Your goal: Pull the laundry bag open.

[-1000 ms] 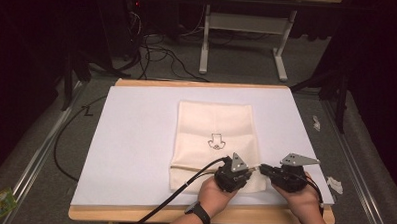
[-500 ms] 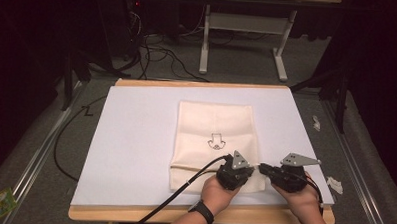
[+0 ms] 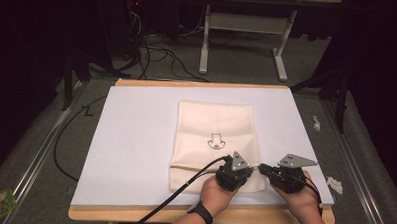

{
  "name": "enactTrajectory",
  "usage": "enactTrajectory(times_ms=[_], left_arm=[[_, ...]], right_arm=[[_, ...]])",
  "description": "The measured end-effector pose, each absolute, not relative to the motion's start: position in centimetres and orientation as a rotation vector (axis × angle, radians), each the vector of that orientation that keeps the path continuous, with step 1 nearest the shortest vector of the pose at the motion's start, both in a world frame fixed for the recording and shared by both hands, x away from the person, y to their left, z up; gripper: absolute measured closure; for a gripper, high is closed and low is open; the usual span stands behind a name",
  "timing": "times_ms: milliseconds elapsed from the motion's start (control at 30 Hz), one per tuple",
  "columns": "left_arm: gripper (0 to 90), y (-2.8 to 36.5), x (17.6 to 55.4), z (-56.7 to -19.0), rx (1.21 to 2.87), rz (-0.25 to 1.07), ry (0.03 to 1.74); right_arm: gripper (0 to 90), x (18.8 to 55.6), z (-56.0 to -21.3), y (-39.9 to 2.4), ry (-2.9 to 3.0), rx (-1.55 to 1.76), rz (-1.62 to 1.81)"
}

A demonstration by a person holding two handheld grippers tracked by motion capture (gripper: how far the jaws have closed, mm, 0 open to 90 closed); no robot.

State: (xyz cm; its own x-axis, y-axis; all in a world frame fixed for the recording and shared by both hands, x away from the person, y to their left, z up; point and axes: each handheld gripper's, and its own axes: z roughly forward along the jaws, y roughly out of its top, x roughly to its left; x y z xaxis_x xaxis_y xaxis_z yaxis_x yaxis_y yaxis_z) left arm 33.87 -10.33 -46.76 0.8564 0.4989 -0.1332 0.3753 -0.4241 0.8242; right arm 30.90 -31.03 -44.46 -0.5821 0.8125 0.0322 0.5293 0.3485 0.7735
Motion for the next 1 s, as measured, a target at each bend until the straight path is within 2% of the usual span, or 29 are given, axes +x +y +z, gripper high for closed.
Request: enactTrajectory(times_ms=[1000], left_arm=[[87.5, -6.0, 34.3, -46.8, 2.071, 0.17, 0.704]], right_arm=[[85.2, 31.1, -44.4, -31.8, 2.219, 1.228, 1.1]])
